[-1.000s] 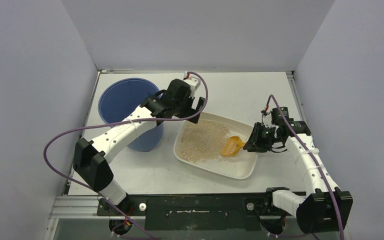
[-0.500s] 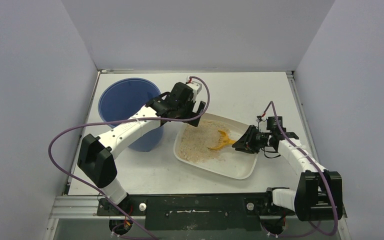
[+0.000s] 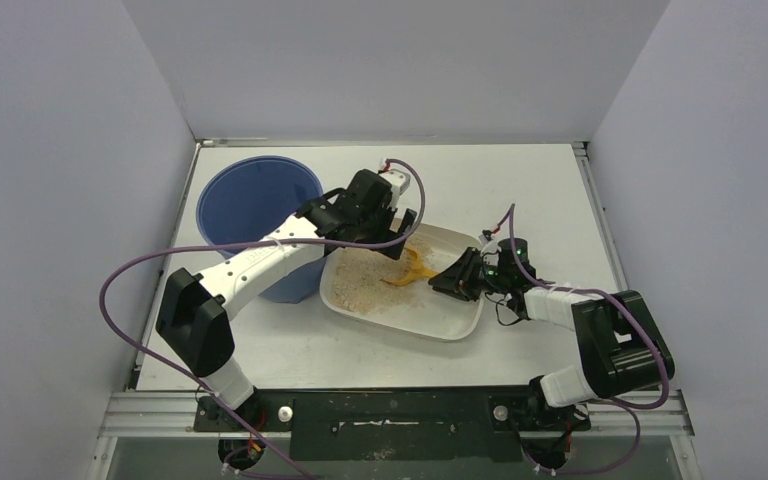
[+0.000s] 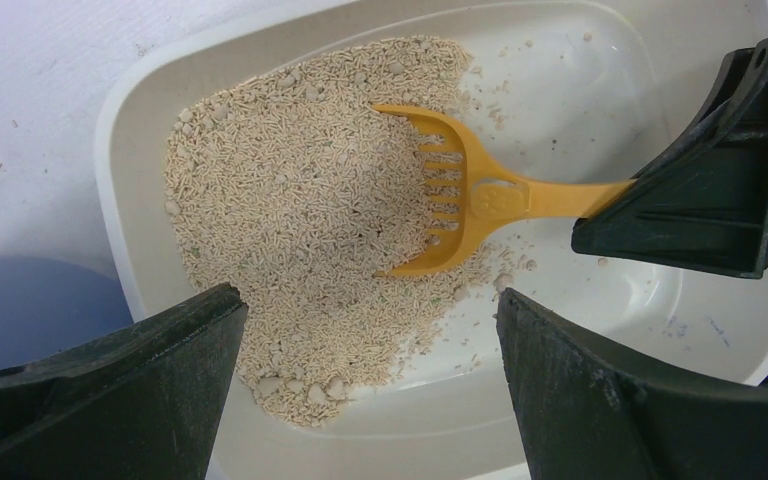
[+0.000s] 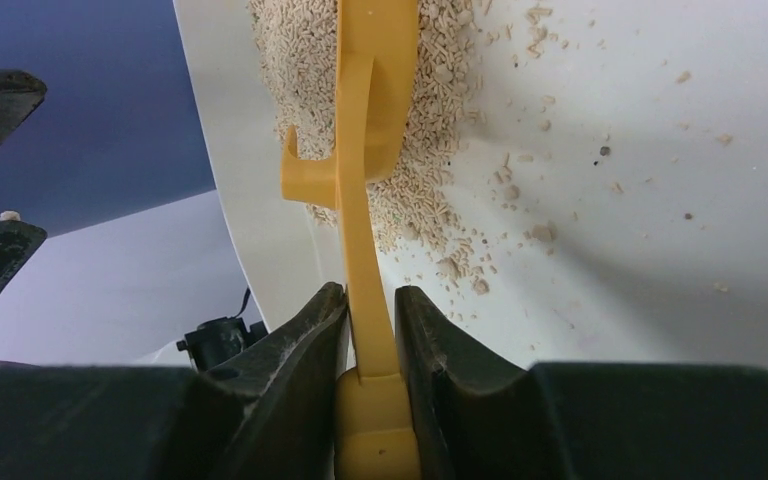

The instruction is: Clean the litter box

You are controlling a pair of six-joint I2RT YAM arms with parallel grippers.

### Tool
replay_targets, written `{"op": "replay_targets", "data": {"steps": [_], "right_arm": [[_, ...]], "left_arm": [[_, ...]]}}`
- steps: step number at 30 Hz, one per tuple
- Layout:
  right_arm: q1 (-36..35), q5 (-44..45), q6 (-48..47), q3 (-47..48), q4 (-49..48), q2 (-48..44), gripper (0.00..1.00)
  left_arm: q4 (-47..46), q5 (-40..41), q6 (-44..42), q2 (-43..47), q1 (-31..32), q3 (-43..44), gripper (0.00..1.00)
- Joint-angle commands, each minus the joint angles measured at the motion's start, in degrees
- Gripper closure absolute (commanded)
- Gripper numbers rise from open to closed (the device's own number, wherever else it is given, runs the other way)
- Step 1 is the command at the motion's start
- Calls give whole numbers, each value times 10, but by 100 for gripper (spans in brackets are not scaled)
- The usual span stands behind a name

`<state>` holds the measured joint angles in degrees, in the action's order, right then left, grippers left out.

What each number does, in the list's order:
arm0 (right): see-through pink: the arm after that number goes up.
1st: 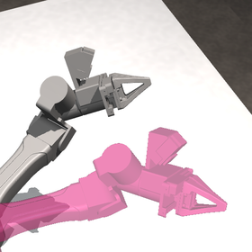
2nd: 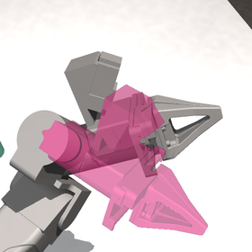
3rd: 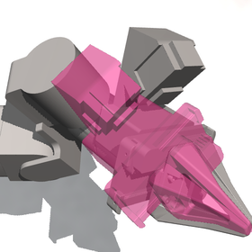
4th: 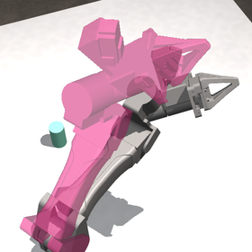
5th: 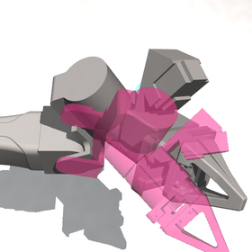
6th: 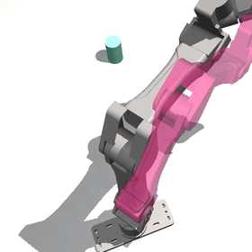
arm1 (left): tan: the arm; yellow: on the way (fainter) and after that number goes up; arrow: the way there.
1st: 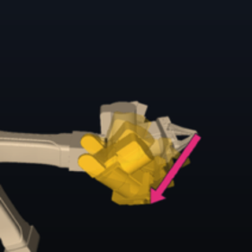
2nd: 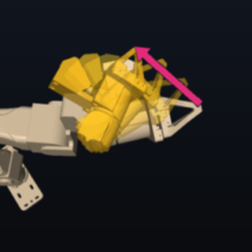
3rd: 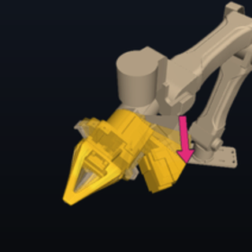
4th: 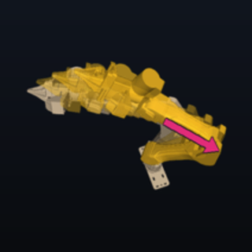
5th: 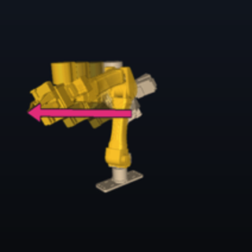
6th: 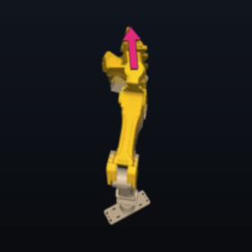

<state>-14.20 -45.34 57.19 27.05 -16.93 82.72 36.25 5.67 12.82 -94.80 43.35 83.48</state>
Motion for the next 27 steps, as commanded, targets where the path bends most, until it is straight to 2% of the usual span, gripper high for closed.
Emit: {"op": "replay_targets", "data": {"steps": [1,10,19,27], "right_arm": [[-8,28,39,-25,-100,-2,100],[2,13,76,-58,-190,-74,100],[41,-37,100,-99,-235,-141,100],[58,-78,137,-130,-304,-182,100]], "left_arm": [[-8,0,-4,23,5,1,5],[-23,20,15,50,5,-4,5],[-38,74,37,80,1,-6,5],[-70,75,52,129,-16,-21,4]]}}
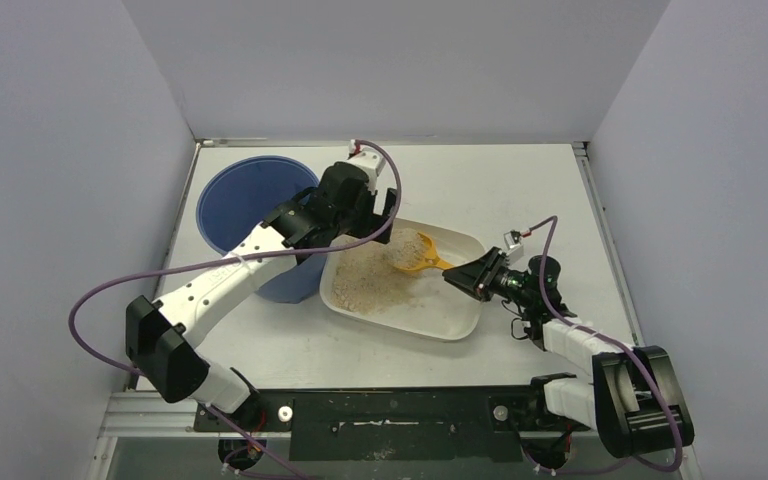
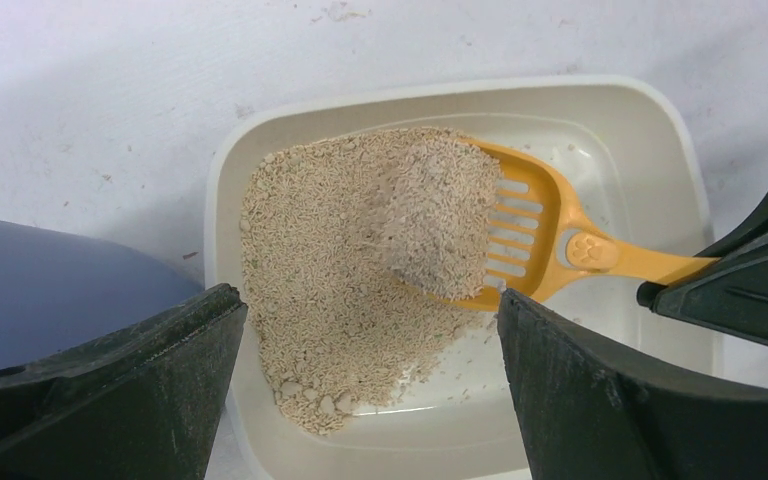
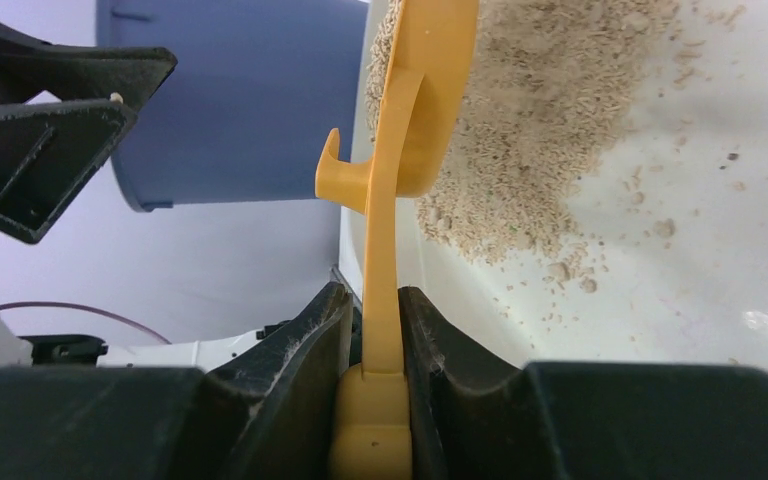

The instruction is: Clean the litter box

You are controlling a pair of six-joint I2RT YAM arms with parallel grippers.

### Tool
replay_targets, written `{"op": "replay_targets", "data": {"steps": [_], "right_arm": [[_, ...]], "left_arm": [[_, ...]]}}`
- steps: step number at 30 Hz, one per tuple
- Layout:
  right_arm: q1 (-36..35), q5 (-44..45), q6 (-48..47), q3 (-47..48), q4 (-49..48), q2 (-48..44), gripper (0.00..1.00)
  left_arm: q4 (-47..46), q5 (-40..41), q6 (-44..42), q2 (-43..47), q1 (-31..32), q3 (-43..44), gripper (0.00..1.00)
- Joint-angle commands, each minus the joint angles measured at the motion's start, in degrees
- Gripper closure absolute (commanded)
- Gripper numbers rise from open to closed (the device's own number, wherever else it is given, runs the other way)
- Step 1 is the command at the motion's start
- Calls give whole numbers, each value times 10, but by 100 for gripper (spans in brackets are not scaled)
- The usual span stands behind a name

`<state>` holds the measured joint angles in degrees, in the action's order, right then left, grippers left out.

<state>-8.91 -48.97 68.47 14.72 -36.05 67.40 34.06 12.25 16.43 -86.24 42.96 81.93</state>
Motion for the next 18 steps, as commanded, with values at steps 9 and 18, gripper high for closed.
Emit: {"op": "replay_targets", "data": {"steps": [9,18], "right_arm": [[25,-72,111,-42,-224,-57,100],[41,-37,113,-62,-170,-104,100]], "left_arm": [[-79,13,19,98,-20,-17,3],[-74,24,18,126,-20,-21,3]]}}
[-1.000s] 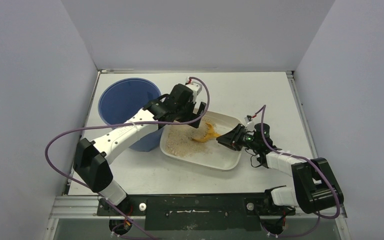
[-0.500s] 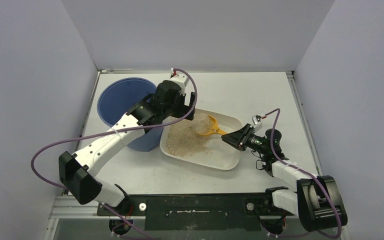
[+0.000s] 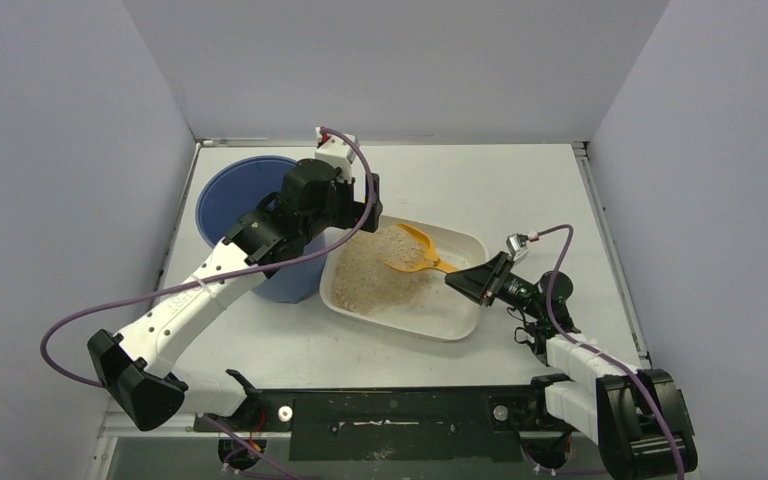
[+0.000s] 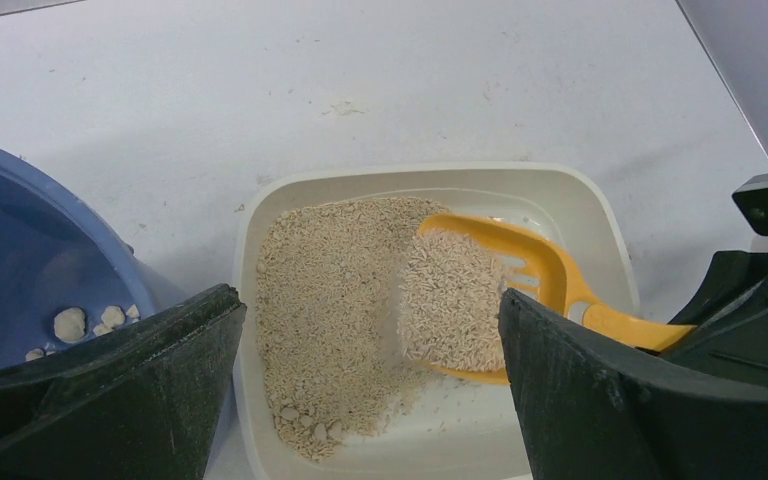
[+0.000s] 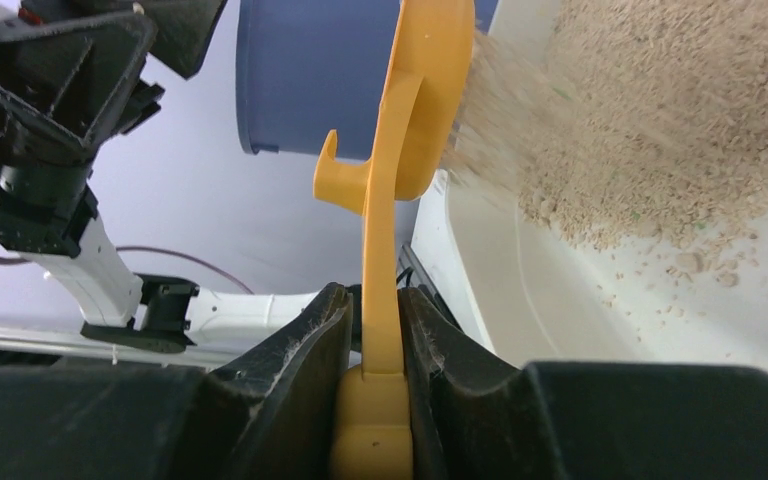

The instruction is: Clean the litter box

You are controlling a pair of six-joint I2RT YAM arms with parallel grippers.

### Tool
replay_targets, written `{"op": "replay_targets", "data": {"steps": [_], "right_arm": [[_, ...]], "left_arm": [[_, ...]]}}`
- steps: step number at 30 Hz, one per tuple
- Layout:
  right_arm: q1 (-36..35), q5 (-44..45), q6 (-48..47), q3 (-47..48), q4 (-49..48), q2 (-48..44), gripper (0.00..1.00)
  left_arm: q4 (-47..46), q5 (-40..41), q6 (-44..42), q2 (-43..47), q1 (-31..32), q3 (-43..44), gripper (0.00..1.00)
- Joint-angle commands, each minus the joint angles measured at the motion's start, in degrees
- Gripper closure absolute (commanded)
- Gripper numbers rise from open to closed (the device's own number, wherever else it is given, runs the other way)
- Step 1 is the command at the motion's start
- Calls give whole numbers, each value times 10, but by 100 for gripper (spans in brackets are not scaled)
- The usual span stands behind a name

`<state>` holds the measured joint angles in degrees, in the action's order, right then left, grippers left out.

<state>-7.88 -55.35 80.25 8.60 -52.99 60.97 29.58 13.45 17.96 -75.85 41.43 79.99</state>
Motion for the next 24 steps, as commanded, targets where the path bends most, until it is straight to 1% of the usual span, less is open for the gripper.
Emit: {"op": "replay_targets", "data": {"steps": [1,2,4,6,7,8,10,12,14,15,17,18,20,21,22,23,24], "right_arm": [[26,32,5,-5,-19,-41,100],[5,23,14,1,-56,-34,100],[-19,-8,10,26,-60,-16,100],[6,14,-3,17,-2,-32,100],[15,33,-3,6,10,-43,100],[16,42,6,-3,-11,-47,100],[-11,19,26,5,-72,-31,100],[-7,3,27,14,-62,-23,100],[19,31,24,-2,-23,-47,100],[18,39,30,-9,-39,-52,100],[-13,12,27,12,-60,-44,100],[-21,4,19,21,-48,-44,100],[2,28,-6,18,32,-64,100],[9,44,-6,7,53,-77,100],[6,46,10,-2,21,-82,100],[-4,34,26,-2,-32,-77,100],[-12,18,31,7,-45,-69,100]], "left_arm": [[-28,11,4,23,-5,-1,3],[-25,11,4,24,-5,-1,3],[-23,11,5,27,-5,-2,3],[-23,12,6,33,-5,-6,3],[-24,12,5,34,-5,-8,3],[-23,12,5,35,-5,-7,3],[-17,15,5,37,-5,-4,3],[-17,19,4,44,-5,-8,3],[-19,20,3,49,-5,-11,3],[-17,20,2,50,-5,-12,3],[-9,22,3,51,-6,-9,3],[-10,24,3,54,-6,-11,3],[-15,26,2,58,-6,-18,3],[-16,26,2,60,-6,-19,3],[-14,25,2,59,-6,-17,3],[-11,26,2,58,-6,-14,3],[-10,26,2,59,-6,-14,3]]}}
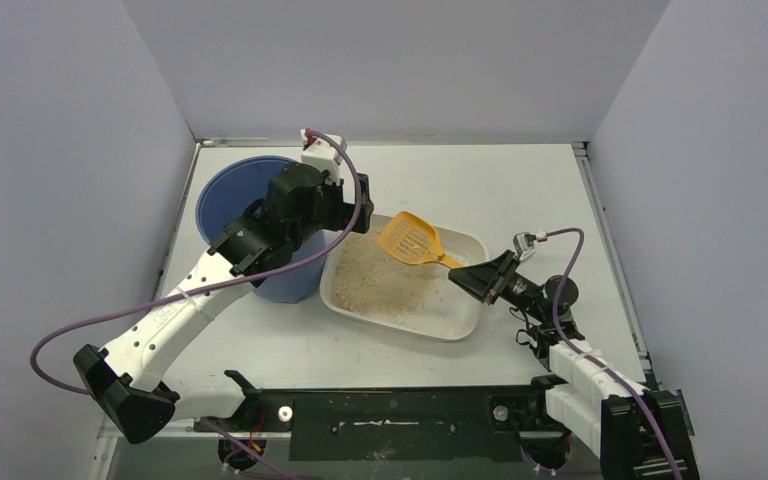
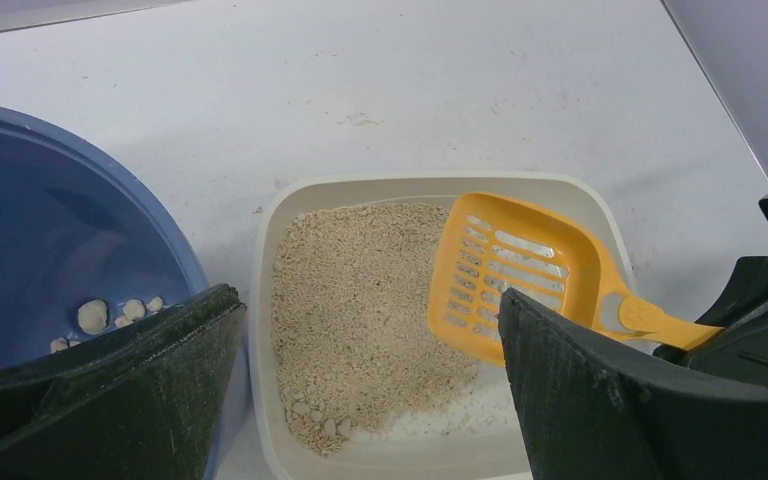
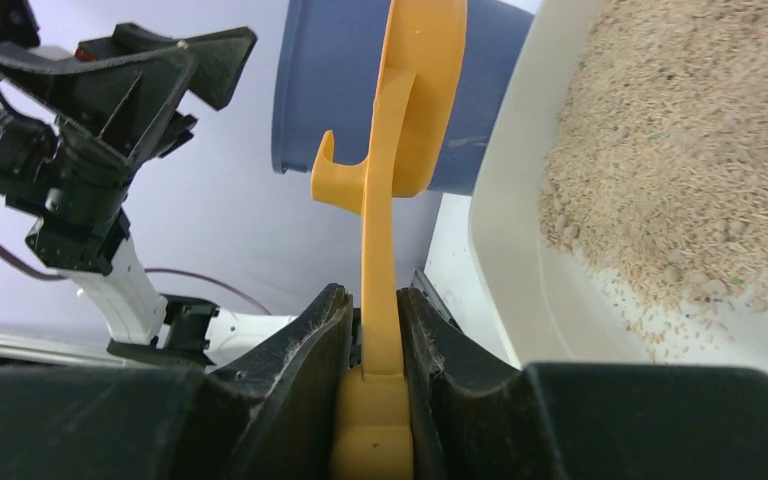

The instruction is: Clean the litter box

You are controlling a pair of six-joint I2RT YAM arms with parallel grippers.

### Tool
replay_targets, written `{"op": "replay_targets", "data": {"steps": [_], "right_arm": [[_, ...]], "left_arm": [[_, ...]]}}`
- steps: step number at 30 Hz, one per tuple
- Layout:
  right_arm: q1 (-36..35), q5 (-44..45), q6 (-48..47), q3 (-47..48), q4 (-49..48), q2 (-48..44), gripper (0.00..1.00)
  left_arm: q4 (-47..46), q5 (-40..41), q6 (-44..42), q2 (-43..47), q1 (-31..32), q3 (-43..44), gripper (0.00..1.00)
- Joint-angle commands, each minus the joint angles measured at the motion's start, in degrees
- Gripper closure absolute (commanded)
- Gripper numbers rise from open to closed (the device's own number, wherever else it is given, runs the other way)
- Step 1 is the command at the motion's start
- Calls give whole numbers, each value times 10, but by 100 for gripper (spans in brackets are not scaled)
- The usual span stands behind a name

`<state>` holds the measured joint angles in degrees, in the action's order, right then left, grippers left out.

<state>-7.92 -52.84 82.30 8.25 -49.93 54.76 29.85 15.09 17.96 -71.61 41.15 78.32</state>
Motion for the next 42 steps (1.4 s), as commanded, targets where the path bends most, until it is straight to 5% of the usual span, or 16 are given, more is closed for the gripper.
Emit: {"op": "replay_targets", "data": {"steps": [1,6,20,31,42], "right_arm": [[-13,-17,4,19,-58,-4,100],[-3,8,-43,35,37,-45,100],[-6,-6,-41,77,21,-23,100],[-30,2,-92,212,87,11,100],[-136,53,-172,414,147,146,100]], "left_arm": [[-14,12,2,18,-3,0,3],[-12,15,-4,17,-4,2,3],[-10,61,-34,42,-5,-3,3],[-38,122,-59,100,-5,-7,3],[-68,152,-71,172,-5,-23,3]]}}
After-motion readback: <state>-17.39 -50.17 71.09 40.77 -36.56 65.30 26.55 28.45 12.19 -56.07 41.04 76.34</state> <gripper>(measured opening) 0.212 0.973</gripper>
